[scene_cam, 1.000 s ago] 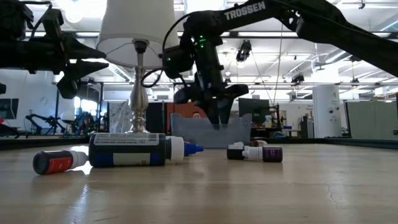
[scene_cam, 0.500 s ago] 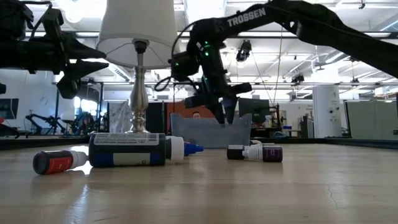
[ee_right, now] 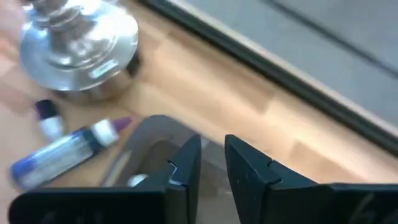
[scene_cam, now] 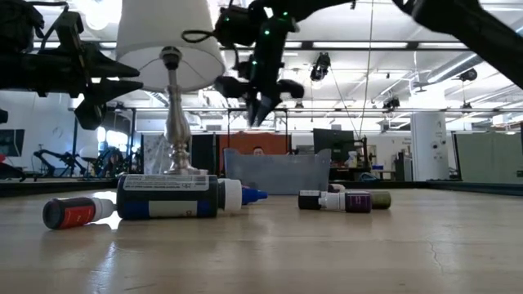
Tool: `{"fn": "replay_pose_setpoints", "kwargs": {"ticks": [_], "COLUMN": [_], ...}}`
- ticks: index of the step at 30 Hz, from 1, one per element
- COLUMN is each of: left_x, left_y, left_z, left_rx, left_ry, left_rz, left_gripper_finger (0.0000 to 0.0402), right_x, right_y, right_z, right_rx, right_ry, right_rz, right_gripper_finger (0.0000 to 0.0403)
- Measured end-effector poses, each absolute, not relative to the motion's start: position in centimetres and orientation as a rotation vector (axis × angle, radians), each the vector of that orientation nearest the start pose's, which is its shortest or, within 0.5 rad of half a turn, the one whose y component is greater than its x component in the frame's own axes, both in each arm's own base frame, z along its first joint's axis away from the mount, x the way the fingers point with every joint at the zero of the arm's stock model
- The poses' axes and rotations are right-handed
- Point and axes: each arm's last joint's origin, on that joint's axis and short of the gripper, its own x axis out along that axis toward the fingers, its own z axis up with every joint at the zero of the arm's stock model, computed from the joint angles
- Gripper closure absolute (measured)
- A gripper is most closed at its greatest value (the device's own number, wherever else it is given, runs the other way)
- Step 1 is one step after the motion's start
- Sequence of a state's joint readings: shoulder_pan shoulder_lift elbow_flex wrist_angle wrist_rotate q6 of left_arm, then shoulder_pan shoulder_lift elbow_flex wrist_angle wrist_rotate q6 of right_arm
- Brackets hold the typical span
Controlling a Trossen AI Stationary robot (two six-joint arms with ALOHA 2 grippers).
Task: Pick & Place food coloring
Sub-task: Adjust the bin on the table
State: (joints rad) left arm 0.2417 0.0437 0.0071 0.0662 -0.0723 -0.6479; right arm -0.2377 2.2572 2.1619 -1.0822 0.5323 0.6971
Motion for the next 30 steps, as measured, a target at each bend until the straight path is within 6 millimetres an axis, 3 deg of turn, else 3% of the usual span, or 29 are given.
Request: {"fn": "replay_pose_setpoints", "kwargs": {"ticks": [5, 11, 15, 25, 30], "left_x": [9.6, 9.6, 9.6, 9.6, 9.6], "left_y": [2.6, 2.6, 2.6, 2.6, 2.6], "left_z": [16.9, 16.9, 16.9, 16.9, 16.9], "left_rx": [-0.64, -0.64, -0.64, -0.64, -0.64], "left_ry": [-0.13, -0.13, -0.131, -0.131, -0.13], "left_rz": [0.293, 0.294, 0.293, 0.293, 0.294], "left_gripper_finger": [0.0316, 0.0316, 0.0316, 0.0316, 0.0316], "right_x": [42.1, 39.3, 37.4, 36.5, 35.2], "right_y": [-11.9, -10.8, -11.5, -11.4, -11.0], "right_z": [23.7, 22.9, 21.1, 17.9, 17.0], "right_rx": [0.446, 0.516, 0.623, 0.731, 0.735], "right_ry": [0.988, 0.823, 0.833, 0.974, 1.095], "right_rz": [-1.149, -1.084, -1.058, -0.984, -1.044], "right_gripper_finger": [0.0351, 0.036, 0.0358, 0.0358, 0.036]}}
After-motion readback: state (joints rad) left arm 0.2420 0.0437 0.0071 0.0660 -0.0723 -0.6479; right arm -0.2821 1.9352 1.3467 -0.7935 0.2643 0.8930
